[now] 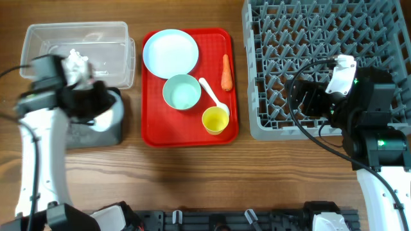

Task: Sort waste into correct bins and load items into the dishwasher rack
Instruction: 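Tip the rice bowl over the black tray to pour out rice, then place the light-blue bowl back on the red tray, then grasp the orange carrot with the left gripper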

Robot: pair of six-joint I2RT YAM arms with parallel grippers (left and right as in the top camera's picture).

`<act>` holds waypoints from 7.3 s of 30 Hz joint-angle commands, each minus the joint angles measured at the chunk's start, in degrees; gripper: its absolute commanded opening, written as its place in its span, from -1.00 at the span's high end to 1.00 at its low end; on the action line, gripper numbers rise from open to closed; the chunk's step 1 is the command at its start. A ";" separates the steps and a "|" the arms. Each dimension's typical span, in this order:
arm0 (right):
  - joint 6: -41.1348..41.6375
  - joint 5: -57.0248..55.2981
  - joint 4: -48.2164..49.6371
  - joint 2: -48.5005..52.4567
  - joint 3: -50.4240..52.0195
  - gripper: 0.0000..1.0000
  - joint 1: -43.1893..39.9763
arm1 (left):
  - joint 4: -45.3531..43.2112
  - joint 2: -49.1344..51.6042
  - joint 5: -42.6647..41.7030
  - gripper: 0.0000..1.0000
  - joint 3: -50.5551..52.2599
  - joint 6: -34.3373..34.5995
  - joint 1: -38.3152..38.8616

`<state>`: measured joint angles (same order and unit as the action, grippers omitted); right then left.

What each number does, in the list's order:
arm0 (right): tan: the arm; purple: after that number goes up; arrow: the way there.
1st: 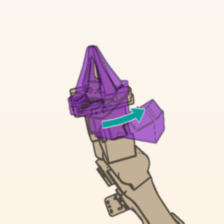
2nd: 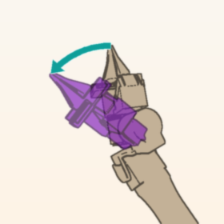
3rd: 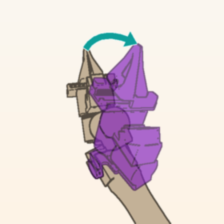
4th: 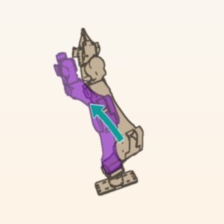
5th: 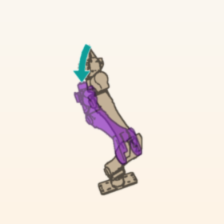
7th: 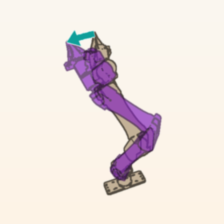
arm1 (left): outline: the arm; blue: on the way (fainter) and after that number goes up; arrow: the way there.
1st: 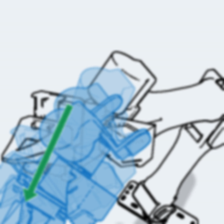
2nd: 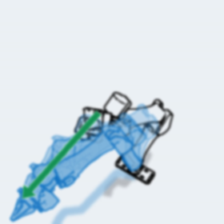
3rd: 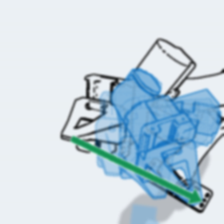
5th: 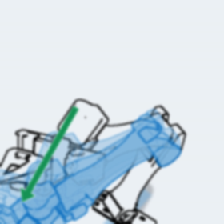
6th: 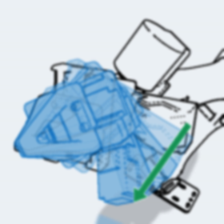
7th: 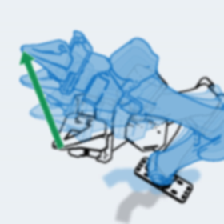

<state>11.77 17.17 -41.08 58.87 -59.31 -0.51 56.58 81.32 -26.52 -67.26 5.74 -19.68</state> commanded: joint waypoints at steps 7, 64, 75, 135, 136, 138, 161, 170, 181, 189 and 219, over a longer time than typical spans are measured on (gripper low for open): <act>0.39 0.76 0.33 0.17 -1.11 -0.99 0.22 | 0.04 7.87 -25.79 0.92 -0.98 -13.77 -15.15; 2.14 0.94 -0.07 0.17 -1.11 -1.00 0.22 | 6.29 18.71 -63.82 0.92 -1.01 -9.51 -33.03; 2.16 0.94 -0.13 0.17 -1.11 -0.99 0.22 | 6.73 18.71 -63.69 0.92 -0.98 -9.55 -33.59; 2.32 0.74 -0.33 4.04 -1.11 -0.99 0.22 | -5.66 11.74 32.59 0.92 3.15 23.71 48.61; 2.32 0.74 -0.35 4.04 -1.11 -1.00 0.22 | -5.86 12.48 32.59 0.92 3.15 23.74 48.61; 2.32 0.74 -0.55 4.04 -1.11 -0.99 0.22 | -5.92 14.25 32.35 0.92 3.15 23.76 48.61; 2.34 0.94 -0.13 4.04 -1.11 -1.00 0.22 | -5.55 15.04 29.92 0.07 -4.57 23.08 48.46; 2.38 0.96 1.66 4.04 -1.11 -0.99 0.22 | -5.05 14.36 23.02 -0.42 -14.62 14.88 48.46; 3.43 0.94 2.84 4.02 -1.11 -0.99 0.22 | -7.30 24.81 25.97 -0.81 -33.75 6.84 47.98; 3.26 -2.36 -1.31 4.02 -1.11 -0.99 0.22 | -15.15 39.89 25.29 -0.84 -35.23 -1.70 48.81; 3.21 -4.24 -2.51 4.04 -1.11 -0.99 0.22 | -19.45 51.80 25.97 -0.10 -35.17 -5.31 50.97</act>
<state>14.35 13.87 -43.33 62.48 -59.31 -0.51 37.30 131.22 -1.15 -102.17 0.95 31.18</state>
